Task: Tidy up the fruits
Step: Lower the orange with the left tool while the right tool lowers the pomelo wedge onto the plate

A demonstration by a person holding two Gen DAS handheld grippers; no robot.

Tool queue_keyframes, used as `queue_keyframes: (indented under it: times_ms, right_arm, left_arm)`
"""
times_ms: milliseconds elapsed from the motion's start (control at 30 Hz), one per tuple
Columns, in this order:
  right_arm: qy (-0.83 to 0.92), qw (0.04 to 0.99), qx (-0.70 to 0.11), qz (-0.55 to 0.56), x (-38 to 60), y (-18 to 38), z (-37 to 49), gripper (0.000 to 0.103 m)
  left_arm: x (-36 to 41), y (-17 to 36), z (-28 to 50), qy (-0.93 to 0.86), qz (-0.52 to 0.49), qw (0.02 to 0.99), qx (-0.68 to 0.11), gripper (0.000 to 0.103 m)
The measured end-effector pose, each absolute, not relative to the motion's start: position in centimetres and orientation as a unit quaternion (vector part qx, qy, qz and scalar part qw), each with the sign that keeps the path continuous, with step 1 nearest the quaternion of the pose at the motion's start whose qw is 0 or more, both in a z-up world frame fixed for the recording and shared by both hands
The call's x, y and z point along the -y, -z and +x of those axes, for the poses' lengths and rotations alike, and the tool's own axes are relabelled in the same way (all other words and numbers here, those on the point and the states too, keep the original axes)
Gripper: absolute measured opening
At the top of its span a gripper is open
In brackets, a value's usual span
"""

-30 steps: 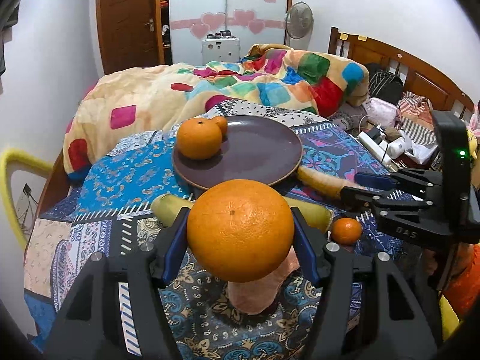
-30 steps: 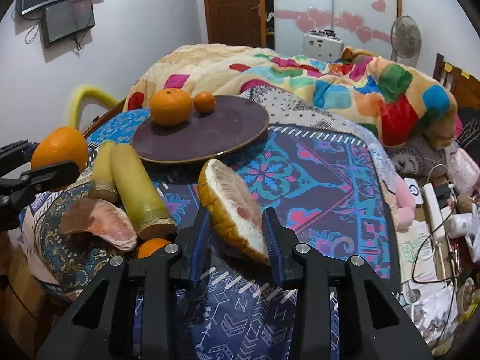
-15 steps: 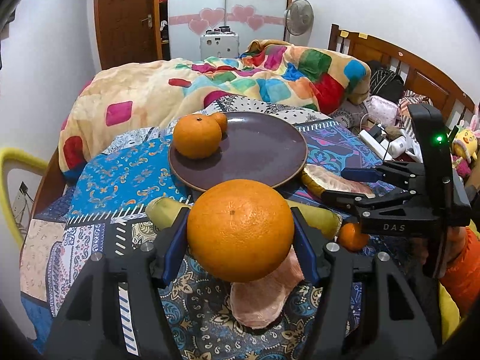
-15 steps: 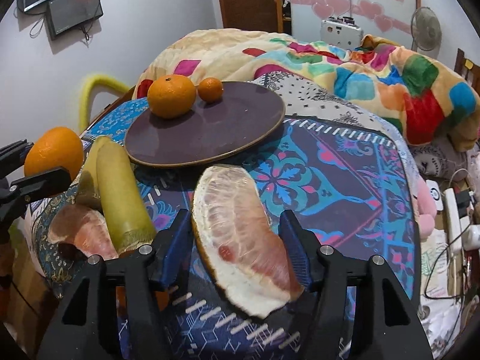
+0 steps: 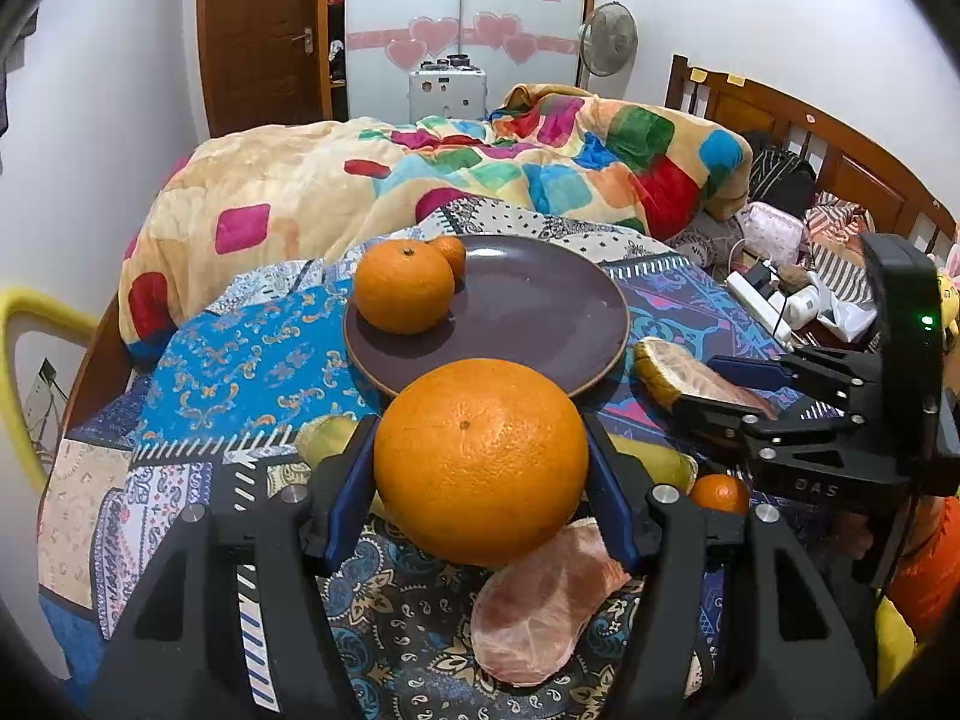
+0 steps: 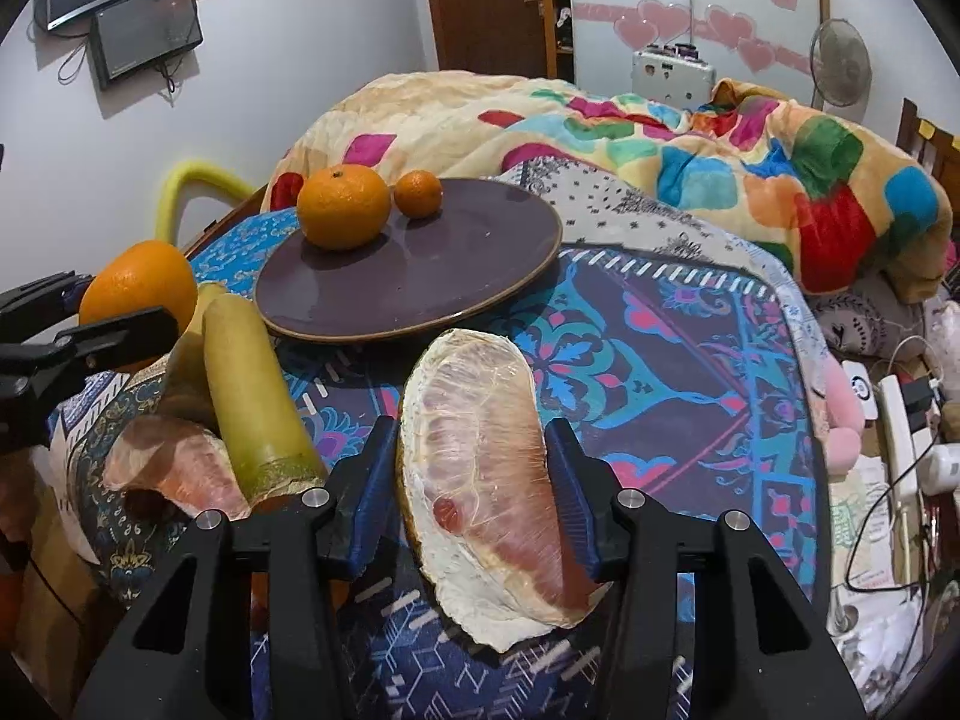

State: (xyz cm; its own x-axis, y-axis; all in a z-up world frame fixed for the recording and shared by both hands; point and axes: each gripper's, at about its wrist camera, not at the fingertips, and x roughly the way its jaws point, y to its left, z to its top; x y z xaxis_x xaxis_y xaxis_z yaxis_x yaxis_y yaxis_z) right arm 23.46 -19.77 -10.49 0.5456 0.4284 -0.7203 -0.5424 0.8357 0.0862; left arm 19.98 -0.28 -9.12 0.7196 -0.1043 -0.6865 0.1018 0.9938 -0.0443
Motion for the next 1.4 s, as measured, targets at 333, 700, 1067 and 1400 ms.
queue_keyframes:
  times_ms: [333,700,1067,1400]
  right_arm:
    - [-0.271,0.898,-0.342,-0.058,20.1,6.9,23.5,0.046]
    - [-0.265,0.903,-0.332,-0.062,16.8,6.2,27.7,0.046]
    - [-0.271,0.883,-0.377,-0.073,13.5,8.6,31.5,0.046]
    - [-0.284,0.863,-0.408,-0.092,10.7,9.8,32.5,0.046]
  left_arm:
    - [-0.8,8.0,21.5,0.043,-0.004,0.932,-0.361,0.063]
    - [-2.4,8.3,25.7,0.041,-0.001,0.928,-0.371,0.064]
    - [-3.0,12.0,29.0,0.041,-0.002,0.909,-0.414,0.064]
    - [-2.9,12.1,29.7,0.046,0.004,0.908,-0.416,0.064]
